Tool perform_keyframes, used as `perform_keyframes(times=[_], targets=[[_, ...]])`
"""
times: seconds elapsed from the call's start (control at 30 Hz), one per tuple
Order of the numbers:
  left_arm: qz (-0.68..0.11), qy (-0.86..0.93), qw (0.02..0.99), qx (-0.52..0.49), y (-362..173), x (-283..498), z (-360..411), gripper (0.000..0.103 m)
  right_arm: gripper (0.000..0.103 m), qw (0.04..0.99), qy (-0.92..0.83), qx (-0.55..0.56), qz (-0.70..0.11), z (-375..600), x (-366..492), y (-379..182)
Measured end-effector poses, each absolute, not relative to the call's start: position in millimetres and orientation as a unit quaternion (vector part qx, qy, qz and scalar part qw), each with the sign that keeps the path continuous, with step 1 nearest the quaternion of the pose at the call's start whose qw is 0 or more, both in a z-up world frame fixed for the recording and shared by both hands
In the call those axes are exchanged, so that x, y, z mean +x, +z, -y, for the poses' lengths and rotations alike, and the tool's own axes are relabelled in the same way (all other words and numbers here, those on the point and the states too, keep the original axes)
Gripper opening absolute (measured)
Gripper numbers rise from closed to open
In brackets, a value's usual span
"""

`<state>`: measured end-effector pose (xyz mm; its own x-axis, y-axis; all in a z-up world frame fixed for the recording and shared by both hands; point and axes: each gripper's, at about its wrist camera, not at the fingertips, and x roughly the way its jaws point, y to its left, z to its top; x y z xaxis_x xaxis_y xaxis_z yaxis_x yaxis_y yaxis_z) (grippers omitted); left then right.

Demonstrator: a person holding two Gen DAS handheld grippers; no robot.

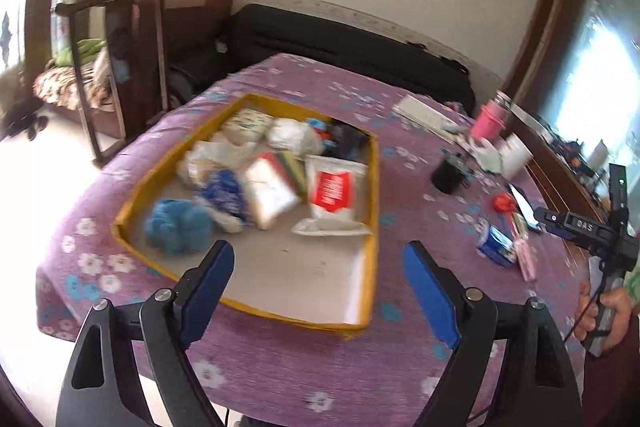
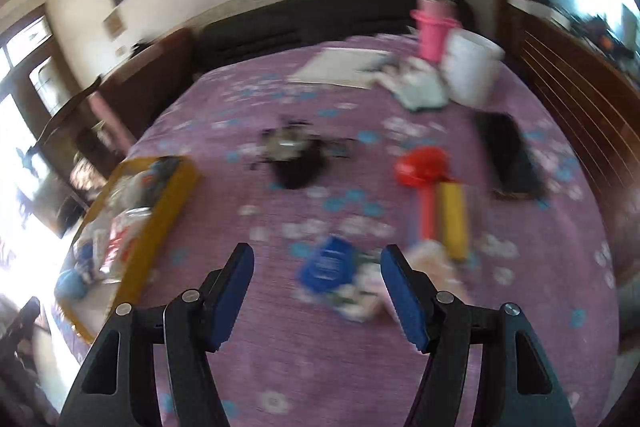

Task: Organize soft objects
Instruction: 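Move both tools back over the remaining tissue packs on the table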

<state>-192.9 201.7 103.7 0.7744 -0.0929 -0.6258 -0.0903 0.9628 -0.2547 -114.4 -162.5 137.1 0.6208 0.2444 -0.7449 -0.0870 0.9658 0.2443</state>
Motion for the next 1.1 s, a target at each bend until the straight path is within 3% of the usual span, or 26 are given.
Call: perform_keyframes(times=[0.1,0.3,0.43,0.6,0.73,0.93,1.1], targets=[[-0.353,-0.033,0.927,-0.121,97,-188,-172,0.086,0.058,0.893,0.053,0.101,-0.435,198,-114,125],[-0.364,-0.055,0.925,-0.094,94,-192,-142,0.086,0.057,0.884,-0.002,0.119,-0.453,233,-107,97],[-0.367,-0.056,0.924,-0.094,95,-195,-140,0.086,0.058,0.864,0.062,0.162,-0.473,218,-97,77],[-0.365,-0.057,0.925,-0.091,97,-199,-140,0.086,0.058,0.839,0.24,0.132,-0.47,154,-118,97],[-0.37,-0.064,0.922,-0.094,93,-200,-140,0.086,0.067,0.869,0.207,0.102,-0.437,151,-129,118],[-0.381,-0.081,0.915,-0.1,86,-197,-136,0.086,0.077,0.876,0.125,0.044,-0.464,153,-126,101],[-0.401,-0.115,0.902,-0.107,86,-183,-121,0.086,0.077,0.869,0.12,0.039,-0.479,145,-115,73]])
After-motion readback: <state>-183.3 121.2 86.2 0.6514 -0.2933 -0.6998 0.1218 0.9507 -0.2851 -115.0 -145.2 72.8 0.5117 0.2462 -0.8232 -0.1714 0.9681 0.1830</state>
